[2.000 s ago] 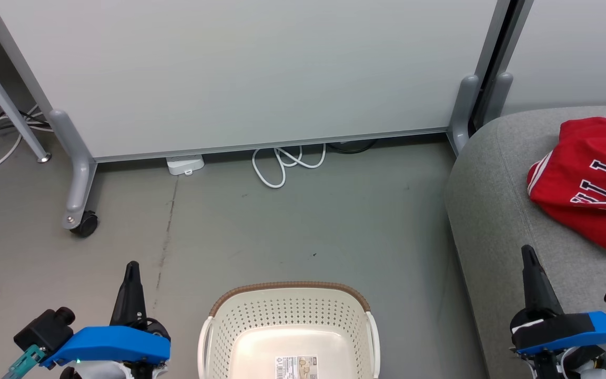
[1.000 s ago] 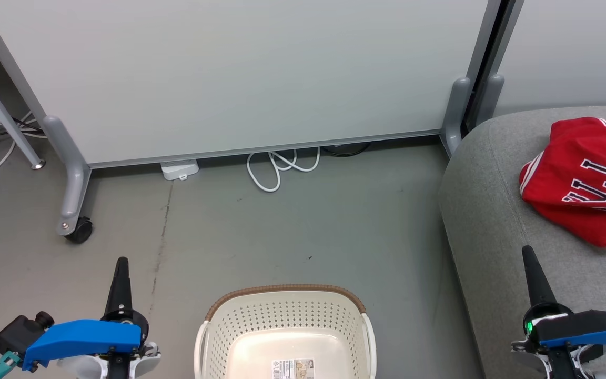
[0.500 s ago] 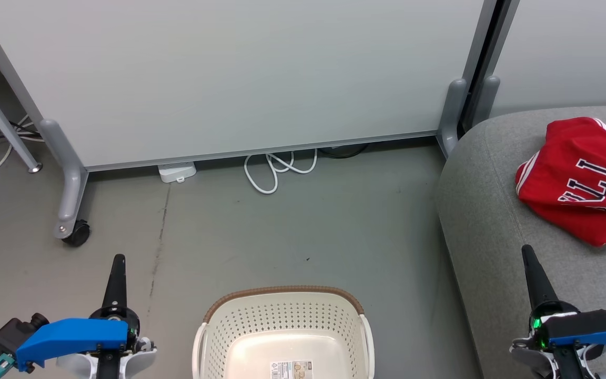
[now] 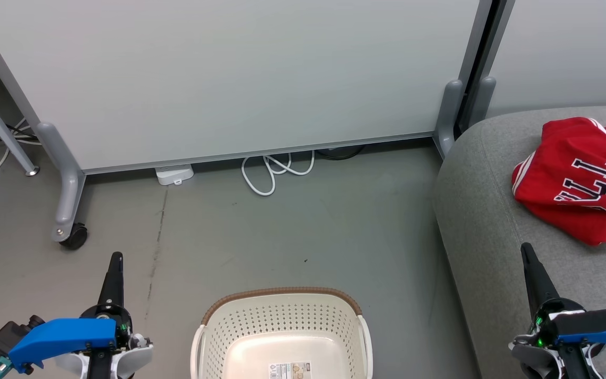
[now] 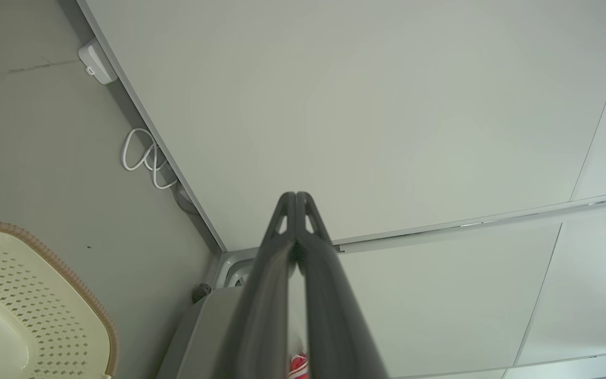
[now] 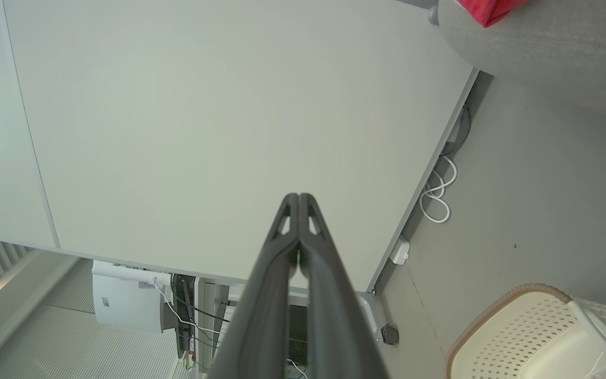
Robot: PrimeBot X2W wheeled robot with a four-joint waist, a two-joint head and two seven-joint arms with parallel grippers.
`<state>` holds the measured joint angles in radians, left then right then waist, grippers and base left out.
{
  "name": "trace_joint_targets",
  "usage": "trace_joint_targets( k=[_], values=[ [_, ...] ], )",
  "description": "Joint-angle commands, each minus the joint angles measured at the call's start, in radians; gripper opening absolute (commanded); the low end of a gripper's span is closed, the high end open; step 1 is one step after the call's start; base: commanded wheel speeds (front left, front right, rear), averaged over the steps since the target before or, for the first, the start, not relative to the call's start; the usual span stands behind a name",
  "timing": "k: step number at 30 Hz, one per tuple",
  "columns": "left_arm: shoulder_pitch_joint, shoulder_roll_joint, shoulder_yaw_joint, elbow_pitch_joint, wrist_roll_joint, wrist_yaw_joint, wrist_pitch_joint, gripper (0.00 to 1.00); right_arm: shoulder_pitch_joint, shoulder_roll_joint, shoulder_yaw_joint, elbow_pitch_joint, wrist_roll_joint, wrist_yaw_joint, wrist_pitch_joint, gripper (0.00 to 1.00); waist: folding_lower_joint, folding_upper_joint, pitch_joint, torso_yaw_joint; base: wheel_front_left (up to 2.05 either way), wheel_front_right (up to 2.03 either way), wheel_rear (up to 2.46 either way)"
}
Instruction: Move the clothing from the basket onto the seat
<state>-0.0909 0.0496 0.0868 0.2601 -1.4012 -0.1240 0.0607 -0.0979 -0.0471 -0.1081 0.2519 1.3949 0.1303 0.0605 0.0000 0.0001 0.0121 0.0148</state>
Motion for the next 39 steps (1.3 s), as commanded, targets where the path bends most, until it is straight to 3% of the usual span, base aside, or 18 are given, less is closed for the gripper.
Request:
trace_joint_targets(
  k=[1,28,39],
  values=[
    [-0.02,0.001,0.007,-0.009,-0.016,-0.006,0.008,0.0,-0.014,-0.005,-0.003,-0.008,0.017,0.001,0.007,0.0,0.0,-0.0001,0.0,0.0,0.0,0.0,0.0],
    [-0.024,0.001,0.03,-0.017,-0.213,-0.011,0.056,0.0,-0.017,-0.005,-0.007,-0.009,0.219,0.001,0.056,0.0,0.0,-0.0001,-0.009,-0.014,0.0,0.0,0.0],
    [-0.022,0.001,0.03,-0.017,-0.212,-0.009,0.057,0.0,-0.017,-0.005,-0.007,-0.009,0.219,0.001,0.057,0.0,0.0,-0.0001,-0.009,-0.015,0.0,0.0,0.0]
  ],
)
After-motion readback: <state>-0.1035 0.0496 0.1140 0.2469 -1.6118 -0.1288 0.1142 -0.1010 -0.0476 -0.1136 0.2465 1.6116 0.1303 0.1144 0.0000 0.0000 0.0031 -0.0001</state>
